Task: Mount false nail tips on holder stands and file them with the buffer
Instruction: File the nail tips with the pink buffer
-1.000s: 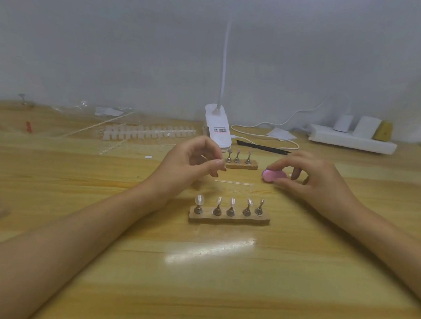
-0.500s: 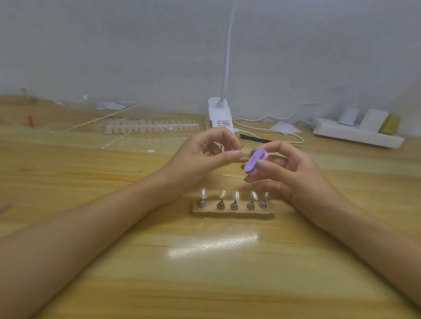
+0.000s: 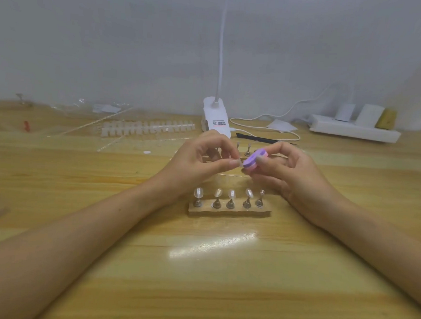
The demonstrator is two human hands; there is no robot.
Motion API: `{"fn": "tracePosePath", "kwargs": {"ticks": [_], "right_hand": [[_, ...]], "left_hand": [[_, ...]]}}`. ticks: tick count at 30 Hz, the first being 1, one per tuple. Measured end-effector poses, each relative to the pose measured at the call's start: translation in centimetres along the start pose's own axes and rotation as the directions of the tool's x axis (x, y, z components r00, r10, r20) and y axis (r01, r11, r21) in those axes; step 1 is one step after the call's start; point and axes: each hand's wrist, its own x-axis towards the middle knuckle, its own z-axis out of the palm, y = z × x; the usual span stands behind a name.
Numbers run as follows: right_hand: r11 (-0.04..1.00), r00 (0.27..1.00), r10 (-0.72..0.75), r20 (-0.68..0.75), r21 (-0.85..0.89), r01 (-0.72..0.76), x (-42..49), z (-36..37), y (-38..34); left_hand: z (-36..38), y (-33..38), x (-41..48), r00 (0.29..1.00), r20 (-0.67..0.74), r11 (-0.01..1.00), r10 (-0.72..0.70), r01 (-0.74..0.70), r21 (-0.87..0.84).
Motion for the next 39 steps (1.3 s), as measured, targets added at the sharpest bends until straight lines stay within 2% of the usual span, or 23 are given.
{"fn": "tracePosePath", "kwargs": {"ticks": [3, 7, 10, 14, 18, 21, 26, 30, 33, 34, 37, 39], "right_hand": [[0.993, 0.993, 0.017, 0.12, -0.118, -0.003, -0.16, 0.25, 0.08], [0.999, 1.0, -0.001, -0.021, 0.046, 0.001, 0.05, -0.08, -0.03], [0.995, 0.995, 0.02, 0.094, -0.098, -0.011, -0.11, 0.25, 0.09], [0.999, 0.999, -0.02, -0.036, 0.042, 0.021, -0.06, 0.04, 0.04], [0.995, 0.998, -0.012, 0.064, -0.093, 0.018, -0.18, 0.35, 0.21], [1.0, 0.999, -0.024, -0.023, 0.004, 0.024, 0.01, -0.07, 0.2], [1.0, 1.0, -0.021, 0.007, 0.0, 0.021, 0.12, -0.15, 0.22], [0.996, 0.996, -0.011, 0.083, -0.09, 0.019, -0.16, 0.18, 0.12], [0.999, 0.999, -0.033, -0.032, 0.035, 0.034, -0.07, 0.01, 0.1], [0.999, 0.999, -0.027, -0.037, 0.042, 0.028, -0.07, 0.01, 0.06], [0.996, 0.997, 0.001, 0.082, -0.095, 0.006, -0.16, 0.26, 0.05], [1.0, 1.0, -0.007, 0.021, -0.012, 0.007, -0.07, 0.22, 0.0]], "left_hand": [[0.01, 0.09, 0.02, 1.0, -0.009, 1.0, 0.015, -0.015, 0.017], [0.0, 0.26, -0.08, 1.0, 0.012, 1.0, 0.016, -0.016, 0.014], [-0.01, 0.31, -0.07, 1.0, 0.003, 0.999, 0.029, -0.029, 0.023], [-0.02, 0.37, -0.04, 1.0, 0.007, 1.0, 0.019, -0.019, 0.013], [-0.07, 0.17, 0.03, 1.0, 0.004, 0.999, 0.031, -0.031, 0.011], [-0.07, 0.13, 0.01, 0.999, 0.028, 0.999, 0.03, -0.03, 0.011], [-0.01, 0.04, 0.03, 0.999, 0.033, 0.999, 0.029, -0.03, 0.014], [-0.05, -0.06, 0.06, 1.0, 0.009, 1.0, 0.027, -0.027, 0.004], [0.02, -0.01, 0.02, 1.0, 0.026, 1.0, 0.016, -0.016, 0.003], [0.04, -0.02, 0.02, 1.0, 0.023, 1.0, 0.012, -0.012, 0.001], [0.01, -0.07, 0.04, 1.0, 0.017, 1.0, 0.013, -0.013, 0.0], [0.03, 0.03, -0.01, 0.999, 0.029, 1.0, 0.017, -0.017, 0.005]]}}
